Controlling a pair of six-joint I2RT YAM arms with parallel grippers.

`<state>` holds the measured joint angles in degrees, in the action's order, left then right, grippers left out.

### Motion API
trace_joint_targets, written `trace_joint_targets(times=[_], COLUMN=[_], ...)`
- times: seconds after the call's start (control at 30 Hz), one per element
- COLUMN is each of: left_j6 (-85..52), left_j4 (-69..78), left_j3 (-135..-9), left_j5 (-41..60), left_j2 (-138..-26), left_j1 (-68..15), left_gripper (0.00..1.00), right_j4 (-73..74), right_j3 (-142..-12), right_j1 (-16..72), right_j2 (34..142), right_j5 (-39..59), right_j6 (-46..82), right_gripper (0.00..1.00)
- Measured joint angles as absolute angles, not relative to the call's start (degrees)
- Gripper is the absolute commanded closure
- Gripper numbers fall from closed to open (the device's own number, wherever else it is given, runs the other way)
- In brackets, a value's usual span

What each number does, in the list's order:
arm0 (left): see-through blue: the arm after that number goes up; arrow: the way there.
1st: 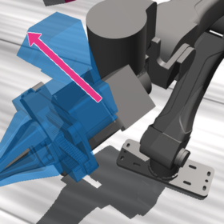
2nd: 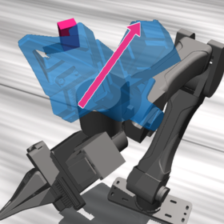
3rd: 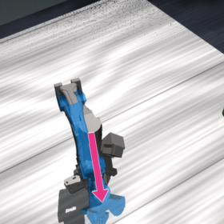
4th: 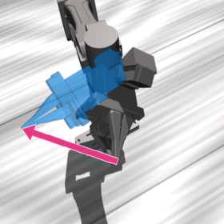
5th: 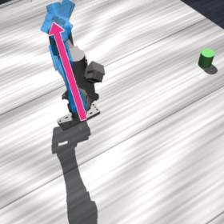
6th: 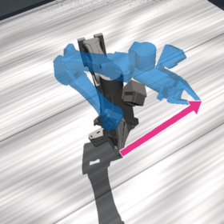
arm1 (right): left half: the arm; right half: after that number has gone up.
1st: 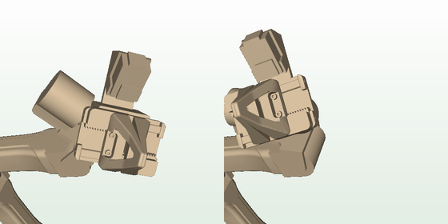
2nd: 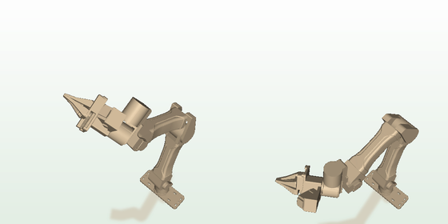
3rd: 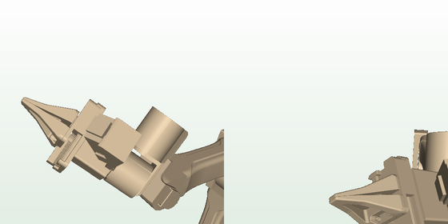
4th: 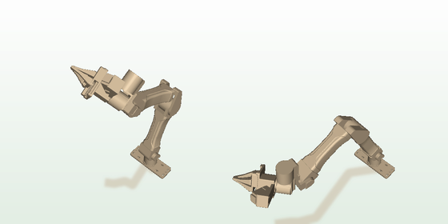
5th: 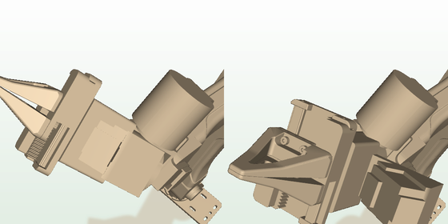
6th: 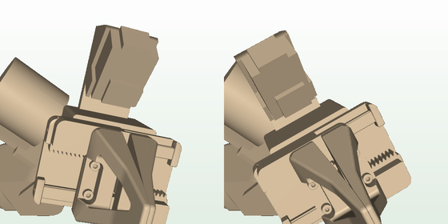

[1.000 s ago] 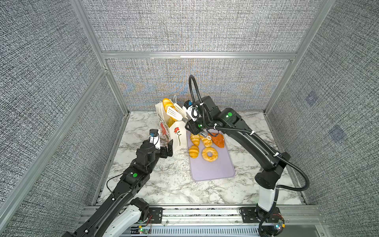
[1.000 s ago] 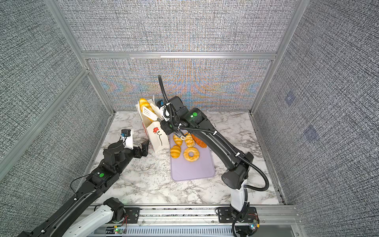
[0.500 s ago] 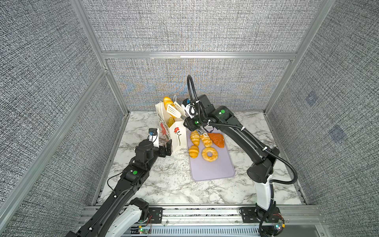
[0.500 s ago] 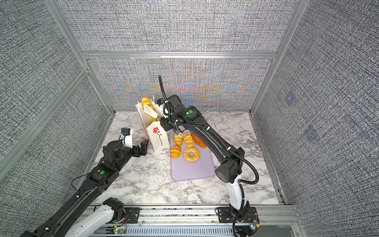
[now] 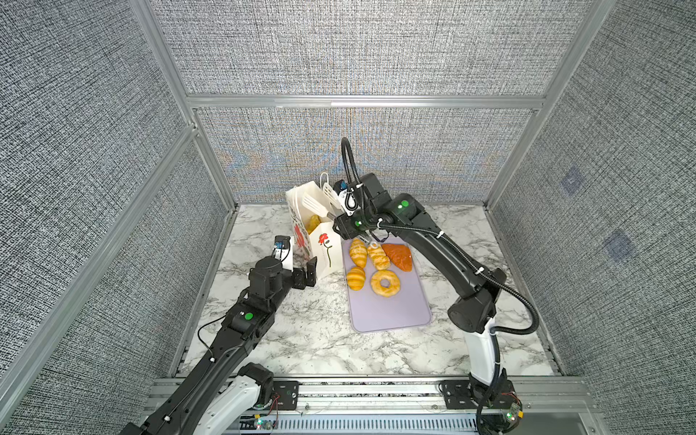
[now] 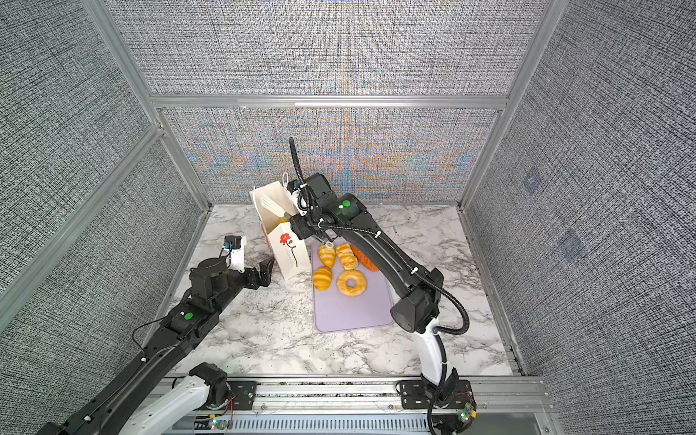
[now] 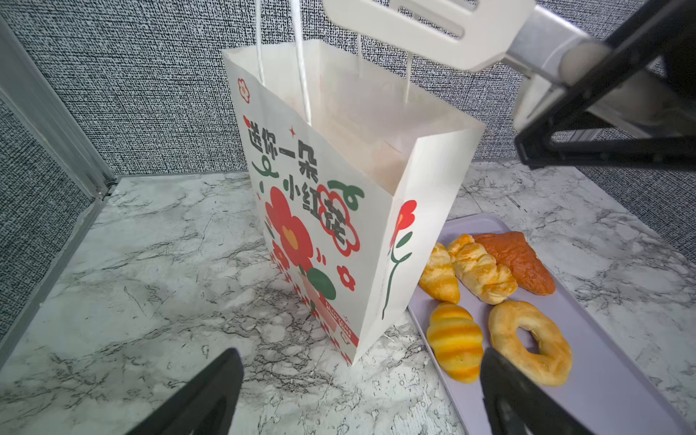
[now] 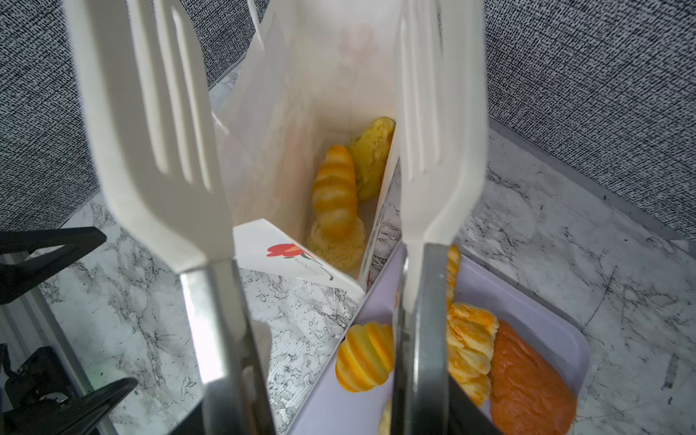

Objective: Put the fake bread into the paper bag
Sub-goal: 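Lower the croissant into the bag and open the tongs, right gripper, then move the empty tongs back over the tray with the right gripper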

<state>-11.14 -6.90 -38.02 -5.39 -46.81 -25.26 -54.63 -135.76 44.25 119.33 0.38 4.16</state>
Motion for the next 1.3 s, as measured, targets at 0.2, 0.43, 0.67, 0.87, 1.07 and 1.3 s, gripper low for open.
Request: trace_joint_targets(times=[0.2, 0.43, 0.67, 0.87, 1.07, 1.3], left_j6=[-11.16, -12.51, -14.06, -15.05, -15.33, -16.95], left_j4=[-4.89, -1.76, -0.78, 0.78, 1.93, 4.40], left_j3=[-35.11, -31.14, -30.70, -30.06, -29.65, -27.51], left_j5=[-2.90, 0.19, 2.07, 1.10, -2.81, -5.06], left_j2=[-42.76, -38.87, -38.50, -38.81, -41.01, -41.91], left_j1=[-25.26, -25.30, -26.59, -31.22, -36.88, -38.92], left_gripper=[0.01, 0.01, 0.01, 0.01, 0.01, 0.01], right_j4=[-54.00, -49.98, -45.91, -43.57, -43.13, -44.25], right_j3=[-131.90, -121.12, -108.05, -95.64, -85.82, -76.51], right_j1=[44.60, 45.69, 45.67, 45.54, 44.49, 43.92], right_j2=[115.31, 108.47, 99.50, 91.11, 84.99, 81.06], right_j5=[0.27, 1.10, -0.16, -2.79, -5.74, -8.62], right_j6=[3.73, 2.50, 1.43, 1.21, 2.66, 5.26], right_gripper=[0.41, 0.41, 0.41, 0.41, 0.41, 0.44])
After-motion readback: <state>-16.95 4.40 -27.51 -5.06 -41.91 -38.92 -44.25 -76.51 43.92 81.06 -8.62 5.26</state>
